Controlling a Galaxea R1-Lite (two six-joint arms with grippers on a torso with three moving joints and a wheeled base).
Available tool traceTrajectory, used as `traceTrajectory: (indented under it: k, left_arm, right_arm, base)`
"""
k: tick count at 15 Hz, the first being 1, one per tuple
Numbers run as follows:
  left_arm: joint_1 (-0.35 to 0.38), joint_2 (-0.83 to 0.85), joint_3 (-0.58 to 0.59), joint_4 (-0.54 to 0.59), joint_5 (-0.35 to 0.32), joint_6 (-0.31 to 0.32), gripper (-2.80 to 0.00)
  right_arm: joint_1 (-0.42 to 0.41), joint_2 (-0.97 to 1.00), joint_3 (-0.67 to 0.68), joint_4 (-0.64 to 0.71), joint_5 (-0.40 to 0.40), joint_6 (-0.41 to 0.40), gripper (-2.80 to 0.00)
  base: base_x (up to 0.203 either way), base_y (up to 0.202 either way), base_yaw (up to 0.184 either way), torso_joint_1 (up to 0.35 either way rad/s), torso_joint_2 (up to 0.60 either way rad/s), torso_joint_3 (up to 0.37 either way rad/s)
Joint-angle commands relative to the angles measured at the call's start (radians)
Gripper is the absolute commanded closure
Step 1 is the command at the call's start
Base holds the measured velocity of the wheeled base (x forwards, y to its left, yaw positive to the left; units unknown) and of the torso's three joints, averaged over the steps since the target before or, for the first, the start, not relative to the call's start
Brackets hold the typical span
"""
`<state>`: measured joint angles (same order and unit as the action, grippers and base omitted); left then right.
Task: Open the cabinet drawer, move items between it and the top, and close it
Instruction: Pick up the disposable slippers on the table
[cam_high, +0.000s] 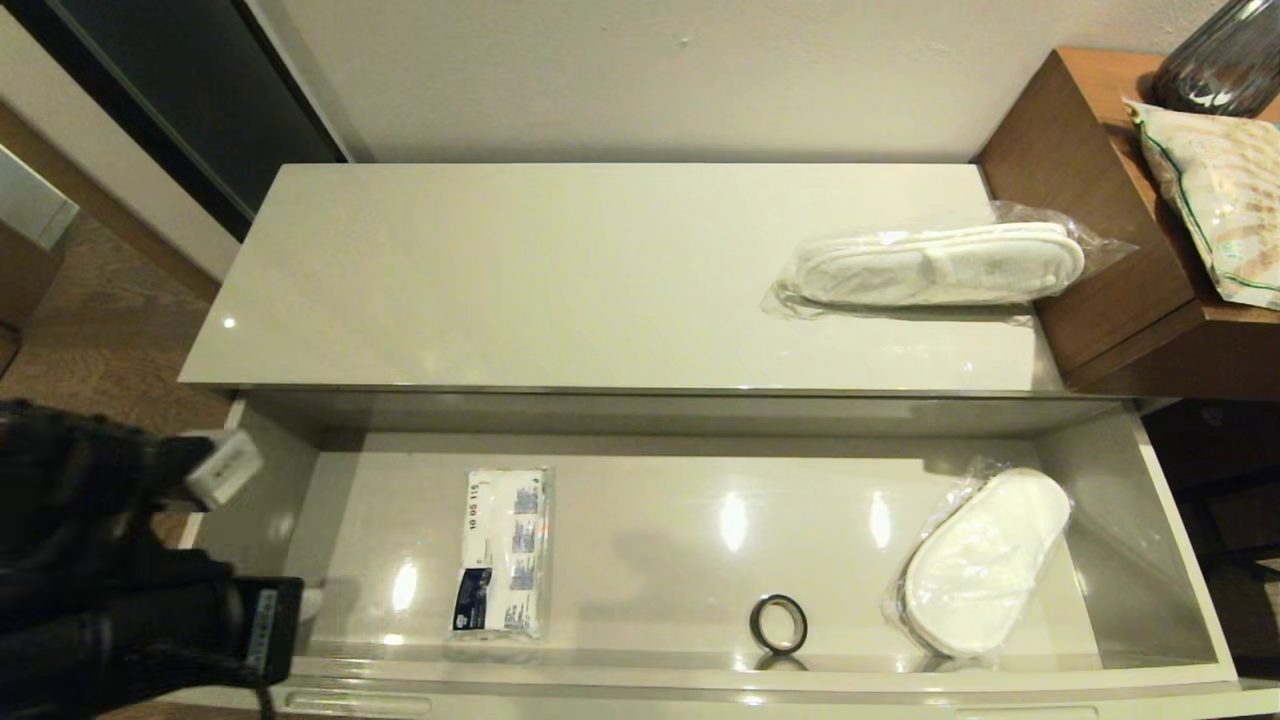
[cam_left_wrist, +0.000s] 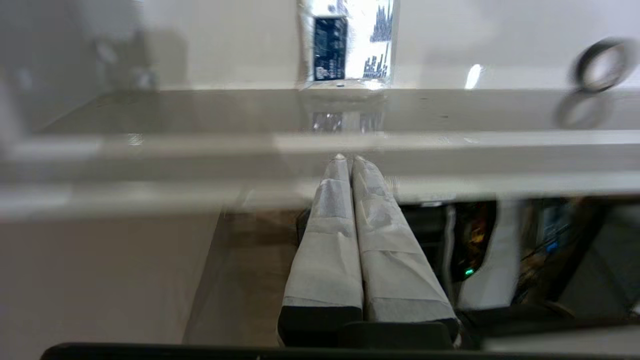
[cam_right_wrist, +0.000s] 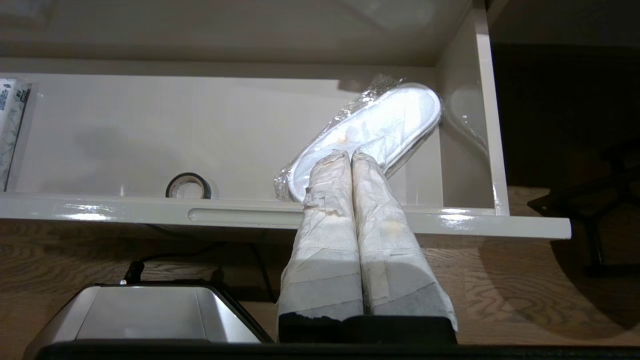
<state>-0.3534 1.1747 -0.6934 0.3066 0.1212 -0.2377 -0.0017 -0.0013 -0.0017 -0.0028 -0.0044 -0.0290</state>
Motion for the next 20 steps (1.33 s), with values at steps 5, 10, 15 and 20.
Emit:
traceTrajectory:
  k: [5, 10, 15, 20]
  left_arm:
    - [0.149, -0.698, -0.222, 0.88, 0.011, -0.061, 0.0]
    - [0.313, -1.051, -0.042, 1.018, 0.024, 0.151, 0.0]
    - [0.344, -1.177, 0.176, 0.624, 0.009, 0.288, 0.0]
    - [0.346, -1.175, 0.618, -0.152, -0.089, 0.244, 0.0]
  right_arm:
    - [0.0, 0.0, 0.0, 0.0, 0.0, 0.0, 0.0]
    - [0.0, 0.0, 0.0, 0.0, 0.0, -0.001, 0.0]
    - [0.0, 0.0, 0.0, 0.0, 0.0, -0.002, 0.0]
    - [0.0, 0.0, -0.001, 0.0, 0.0, -0.002, 0.0]
  base:
    - [0.0, 0.0, 0.0, 0.0, 0.0, 0.0]
    - [0.0, 0.0, 0.0, 0.0, 0.0, 0.0]
    - [0.0, 0.0, 0.0, 0.0, 0.0, 0.0]
    - [0.0, 0.0, 0.0, 0.0, 0.0, 0.0]
